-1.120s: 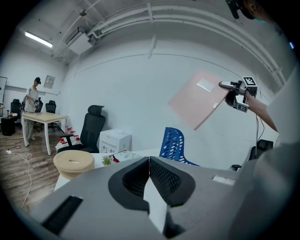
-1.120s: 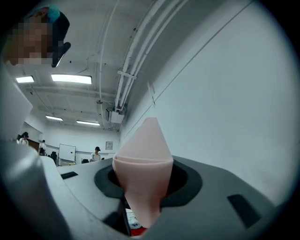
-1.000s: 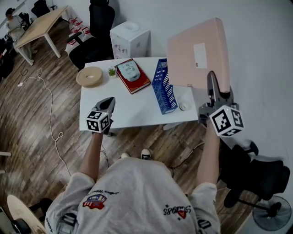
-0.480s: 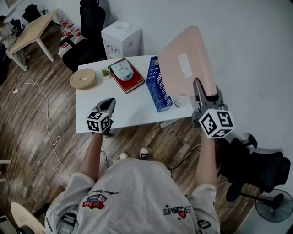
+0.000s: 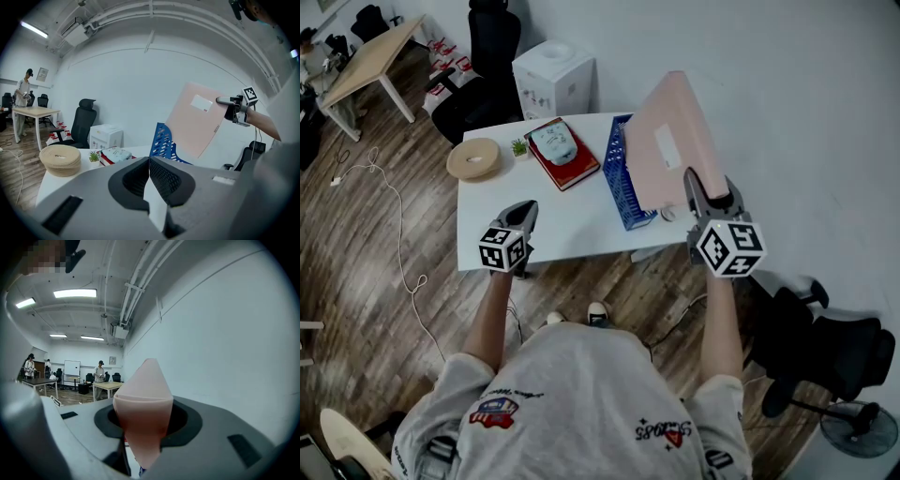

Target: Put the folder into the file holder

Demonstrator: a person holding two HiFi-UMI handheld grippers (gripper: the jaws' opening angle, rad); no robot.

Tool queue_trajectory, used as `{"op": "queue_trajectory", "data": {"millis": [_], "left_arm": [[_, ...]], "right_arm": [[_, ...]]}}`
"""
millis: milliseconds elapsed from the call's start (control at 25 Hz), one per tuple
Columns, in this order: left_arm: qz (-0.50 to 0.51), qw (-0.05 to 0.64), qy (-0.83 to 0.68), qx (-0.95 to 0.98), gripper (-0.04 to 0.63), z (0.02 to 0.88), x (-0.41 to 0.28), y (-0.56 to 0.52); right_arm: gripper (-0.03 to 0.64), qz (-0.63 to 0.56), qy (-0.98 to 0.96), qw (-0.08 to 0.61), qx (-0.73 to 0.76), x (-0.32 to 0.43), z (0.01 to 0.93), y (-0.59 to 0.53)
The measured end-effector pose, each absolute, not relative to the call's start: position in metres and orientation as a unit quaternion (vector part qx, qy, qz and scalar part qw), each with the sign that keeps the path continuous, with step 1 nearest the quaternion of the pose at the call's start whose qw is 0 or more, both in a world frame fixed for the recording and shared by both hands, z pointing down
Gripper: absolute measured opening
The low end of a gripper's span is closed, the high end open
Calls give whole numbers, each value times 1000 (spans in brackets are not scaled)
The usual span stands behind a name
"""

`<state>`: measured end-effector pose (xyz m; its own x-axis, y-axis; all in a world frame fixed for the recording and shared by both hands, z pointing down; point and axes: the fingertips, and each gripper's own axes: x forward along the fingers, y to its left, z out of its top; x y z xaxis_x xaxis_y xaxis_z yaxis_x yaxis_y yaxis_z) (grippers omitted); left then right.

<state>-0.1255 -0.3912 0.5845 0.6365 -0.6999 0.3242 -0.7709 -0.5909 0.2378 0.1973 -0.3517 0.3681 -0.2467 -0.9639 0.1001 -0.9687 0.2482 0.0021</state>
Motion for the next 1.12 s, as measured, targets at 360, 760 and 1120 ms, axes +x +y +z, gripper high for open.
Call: {"op": "queue_trajectory", "data": {"millis": [360,760,1120], "left_arm": [[98,182,-450,869,8,585,-159,-385],[98,195,-489,845,8,590,-204,-374],[101,205,-509,830,8,600,-226,-366]], "right_arm": [[164,37,-792,79,604,188,414,-381],[166,57,-792,114,597,170,465,-406],[167,86,-783,139,600,165,508,-423]]}}
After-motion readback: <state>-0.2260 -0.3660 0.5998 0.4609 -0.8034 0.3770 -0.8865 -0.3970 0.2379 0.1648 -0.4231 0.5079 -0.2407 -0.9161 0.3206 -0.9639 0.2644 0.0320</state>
